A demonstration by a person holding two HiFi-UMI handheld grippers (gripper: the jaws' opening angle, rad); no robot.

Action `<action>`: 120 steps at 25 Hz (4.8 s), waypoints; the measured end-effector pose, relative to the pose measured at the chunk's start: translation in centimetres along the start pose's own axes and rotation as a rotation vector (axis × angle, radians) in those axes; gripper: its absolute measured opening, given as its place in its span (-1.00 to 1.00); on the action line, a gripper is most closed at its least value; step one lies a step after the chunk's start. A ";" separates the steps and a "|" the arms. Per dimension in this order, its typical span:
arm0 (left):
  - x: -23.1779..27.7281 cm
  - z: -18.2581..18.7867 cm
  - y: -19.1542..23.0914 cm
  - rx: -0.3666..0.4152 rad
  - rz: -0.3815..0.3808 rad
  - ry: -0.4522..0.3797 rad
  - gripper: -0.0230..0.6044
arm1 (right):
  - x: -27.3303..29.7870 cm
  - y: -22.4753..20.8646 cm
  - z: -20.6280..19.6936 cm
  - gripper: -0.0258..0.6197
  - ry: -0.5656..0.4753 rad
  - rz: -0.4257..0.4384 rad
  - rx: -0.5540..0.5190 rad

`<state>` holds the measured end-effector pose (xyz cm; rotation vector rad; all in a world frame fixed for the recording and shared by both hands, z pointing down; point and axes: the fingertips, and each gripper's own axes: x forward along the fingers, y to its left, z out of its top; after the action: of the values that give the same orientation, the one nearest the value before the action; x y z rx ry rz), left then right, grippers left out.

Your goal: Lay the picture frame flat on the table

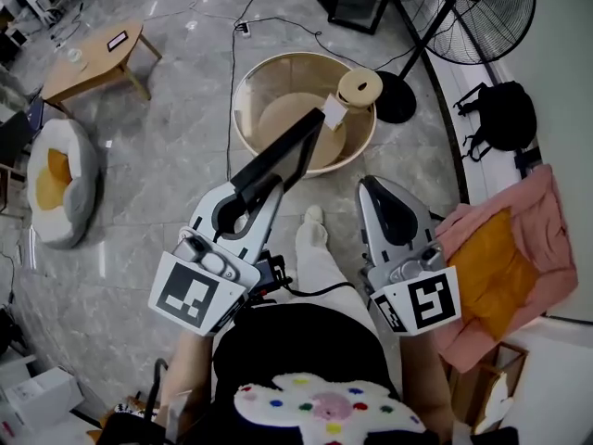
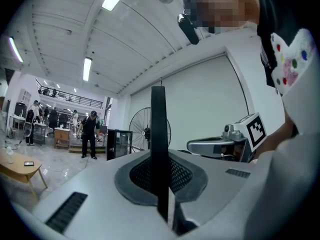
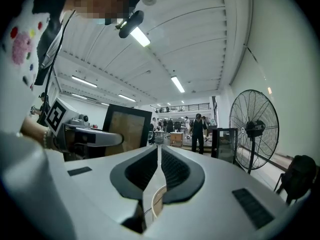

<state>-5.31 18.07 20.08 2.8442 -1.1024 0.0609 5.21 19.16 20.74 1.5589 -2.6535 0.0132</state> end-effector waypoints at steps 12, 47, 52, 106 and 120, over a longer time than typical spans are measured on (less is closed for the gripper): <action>6.7 0.3 5.8 0.013 0.078 0.008 -0.85 | 7.6 -5.8 -0.9 -0.80 -0.003 0.068 -0.007; 20.7 1.7 14.7 -0.066 -0.015 0.018 -0.85 | 22.8 -14.0 -0.6 -0.54 0.005 0.257 0.058; 20.9 2.5 14.8 -0.077 -0.095 -0.010 -0.85 | 23.7 -13.1 -0.4 -0.47 -0.007 0.283 0.066; 21.1 -2.7 19.5 -0.074 0.083 0.184 -0.60 | 26.0 -15.6 -3.9 -0.65 0.127 0.008 0.185; 20.7 -10.5 21.0 -0.152 0.106 0.327 -0.61 | 26.8 -13.9 -11.5 -0.65 0.292 0.046 0.205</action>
<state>-4.20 -10.17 33.40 2.5230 -1.1291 0.4150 4.93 -10.59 33.49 1.4176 -2.5188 0.4898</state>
